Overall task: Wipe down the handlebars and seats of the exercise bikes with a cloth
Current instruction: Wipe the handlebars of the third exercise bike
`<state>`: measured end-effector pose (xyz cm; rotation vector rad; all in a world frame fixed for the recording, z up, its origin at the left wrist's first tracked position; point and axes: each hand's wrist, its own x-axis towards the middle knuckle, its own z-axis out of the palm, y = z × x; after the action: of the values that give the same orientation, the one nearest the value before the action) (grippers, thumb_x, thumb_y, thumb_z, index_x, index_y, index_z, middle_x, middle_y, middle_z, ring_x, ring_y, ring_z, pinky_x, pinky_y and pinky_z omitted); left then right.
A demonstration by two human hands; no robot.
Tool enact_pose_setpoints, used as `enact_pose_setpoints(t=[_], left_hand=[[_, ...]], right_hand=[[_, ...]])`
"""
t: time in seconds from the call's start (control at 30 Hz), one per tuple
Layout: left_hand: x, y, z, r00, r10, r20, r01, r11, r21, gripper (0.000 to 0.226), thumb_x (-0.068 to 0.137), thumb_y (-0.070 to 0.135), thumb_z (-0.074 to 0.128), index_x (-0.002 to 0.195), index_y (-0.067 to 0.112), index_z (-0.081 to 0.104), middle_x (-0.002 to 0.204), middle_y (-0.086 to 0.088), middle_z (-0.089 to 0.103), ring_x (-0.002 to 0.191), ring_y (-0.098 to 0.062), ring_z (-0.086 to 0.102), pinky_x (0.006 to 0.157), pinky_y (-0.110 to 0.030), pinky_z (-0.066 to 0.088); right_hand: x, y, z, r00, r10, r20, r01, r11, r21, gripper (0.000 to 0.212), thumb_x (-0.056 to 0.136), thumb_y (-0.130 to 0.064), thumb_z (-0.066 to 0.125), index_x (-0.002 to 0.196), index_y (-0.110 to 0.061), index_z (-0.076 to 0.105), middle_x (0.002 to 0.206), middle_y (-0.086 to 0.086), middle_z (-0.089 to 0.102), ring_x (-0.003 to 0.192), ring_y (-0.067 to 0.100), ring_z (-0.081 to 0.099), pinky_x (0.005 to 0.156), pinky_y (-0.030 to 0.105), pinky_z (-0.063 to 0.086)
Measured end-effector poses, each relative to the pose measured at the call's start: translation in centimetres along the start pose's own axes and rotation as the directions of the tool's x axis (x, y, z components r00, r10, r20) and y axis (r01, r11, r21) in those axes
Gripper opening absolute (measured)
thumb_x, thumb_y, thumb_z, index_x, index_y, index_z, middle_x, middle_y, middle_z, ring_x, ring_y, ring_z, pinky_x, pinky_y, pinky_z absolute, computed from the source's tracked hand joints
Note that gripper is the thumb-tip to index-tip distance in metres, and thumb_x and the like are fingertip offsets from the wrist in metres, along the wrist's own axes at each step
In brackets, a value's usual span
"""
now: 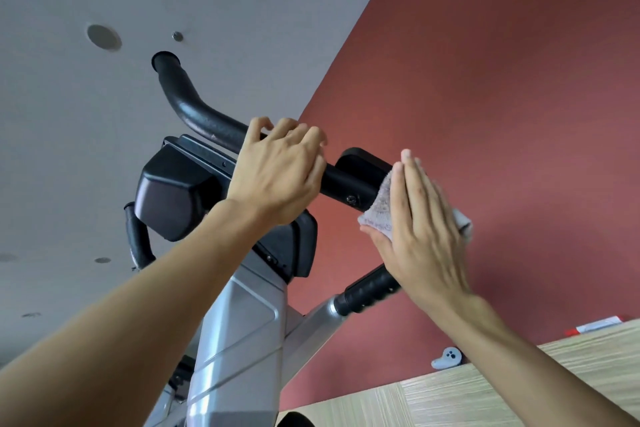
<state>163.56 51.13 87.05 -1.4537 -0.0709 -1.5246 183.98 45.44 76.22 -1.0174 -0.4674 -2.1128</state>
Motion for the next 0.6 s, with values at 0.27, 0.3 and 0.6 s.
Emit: enact_pose_setpoints(t=[0.27,0.3,0.6], left_hand=[[-0.4,1.8,1.0,0.991,-0.053,-0.127,0.052,0.999,-0.006,0.039,0.1,0.031,0.023,0.107,0.019,0.06,0.103,0.004,0.066,0.108,-0.022,0.057,0.103,-0.041,0.026],[-0.6,2.2,1.4,0.989,-0.037,-0.145,0.037,0.999,-0.002,0.036,0.101,0.03,0.025,0.107,0.018,0.059,0.101,0.003,0.065,0.105,-0.023,0.057,0.102,-0.04,0.027],[-0.7,4.0,2.7,0.963,-0.086,-0.256,0.089,0.996,0.0,0.04,0.108,0.033,0.029,0.124,0.017,0.062,0.122,0.001,0.064,0.112,-0.025,0.056,0.101,-0.041,0.029]], right_hand=[[1.6,-0.7,0.4,0.984,-0.122,-0.132,0.115,0.992,-0.057,0.073,0.103,-0.047,0.058,0.153,0.002,0.038,0.16,0.017,0.039,0.149,0.031,0.037,0.119,0.049,0.036],[0.9,-0.6,0.6,0.988,-0.064,-0.141,0.064,0.998,-0.004,0.074,0.103,-0.047,0.058,0.153,0.003,0.037,0.16,0.017,0.038,0.15,0.032,0.036,0.118,0.051,0.036],[-4.3,-1.7,2.1,0.904,0.428,0.002,-0.383,0.807,0.449,0.081,0.1,-0.046,0.054,0.157,0.001,0.022,0.158,0.019,0.032,0.146,0.032,0.036,0.112,0.052,0.044]])
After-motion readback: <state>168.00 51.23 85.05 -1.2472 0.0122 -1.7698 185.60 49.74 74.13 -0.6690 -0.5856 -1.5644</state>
